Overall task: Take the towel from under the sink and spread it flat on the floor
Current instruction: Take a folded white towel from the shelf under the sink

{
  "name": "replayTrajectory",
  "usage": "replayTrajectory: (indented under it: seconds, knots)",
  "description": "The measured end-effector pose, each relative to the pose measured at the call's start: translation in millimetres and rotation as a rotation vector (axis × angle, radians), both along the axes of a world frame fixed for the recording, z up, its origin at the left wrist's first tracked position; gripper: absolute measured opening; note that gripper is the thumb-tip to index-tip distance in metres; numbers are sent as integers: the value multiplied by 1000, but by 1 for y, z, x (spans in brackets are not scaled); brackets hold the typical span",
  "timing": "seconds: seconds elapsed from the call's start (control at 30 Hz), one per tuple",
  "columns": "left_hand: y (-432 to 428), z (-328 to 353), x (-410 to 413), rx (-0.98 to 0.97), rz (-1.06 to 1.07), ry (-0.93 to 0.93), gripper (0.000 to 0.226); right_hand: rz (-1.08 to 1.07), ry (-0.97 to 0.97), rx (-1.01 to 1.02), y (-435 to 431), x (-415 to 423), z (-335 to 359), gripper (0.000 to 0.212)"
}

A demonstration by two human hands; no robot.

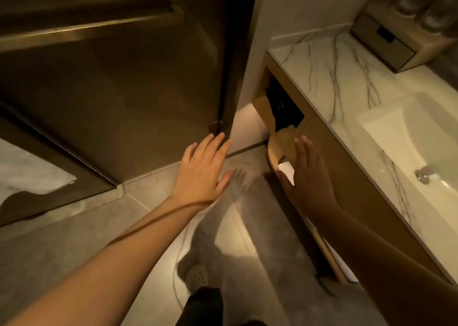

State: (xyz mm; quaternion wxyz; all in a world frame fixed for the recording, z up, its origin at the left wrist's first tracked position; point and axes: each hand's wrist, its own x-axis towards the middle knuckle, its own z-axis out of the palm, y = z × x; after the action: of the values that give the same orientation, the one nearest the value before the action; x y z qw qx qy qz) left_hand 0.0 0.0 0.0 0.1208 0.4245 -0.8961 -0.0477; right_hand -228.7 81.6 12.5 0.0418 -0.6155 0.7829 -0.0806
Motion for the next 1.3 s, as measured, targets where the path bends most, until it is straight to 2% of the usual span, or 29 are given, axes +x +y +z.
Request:
replayTrajectory:
  seconds: [0.17,0.37,0.53,0.63,0.8,1.0,1.13,1.3]
  knots:
    - [-29,-51,-15,60,-49,106,62,-72,11,60,-28,-11,-49,78]
    - [-39,-139,-47,153,-12,-103,66,-66,2,115,-48,-35,-140,76]
    - [-41,-222,-83,223,-22,-59,64,-94,7,186,-56,-61,-227,77]
    - [-42,-269,-105,248,-46,38,63,-117,-24,215,-58,-80,-276,80]
    - [-43,-355,-149,275,-68,-43,63,-179,-19,220,-59,-121,-364,81]
    - [-47,-450,-198,284,-112,-4,66,-342,65,139,-54,-172,-458,84]
    - [-49,-501,-235,254,-158,14,67,-462,43,86,-51,-203,-506,85]
    - [-56,-550,-288,210,-248,18,69,-468,58,26,-47,-239,-541,84]
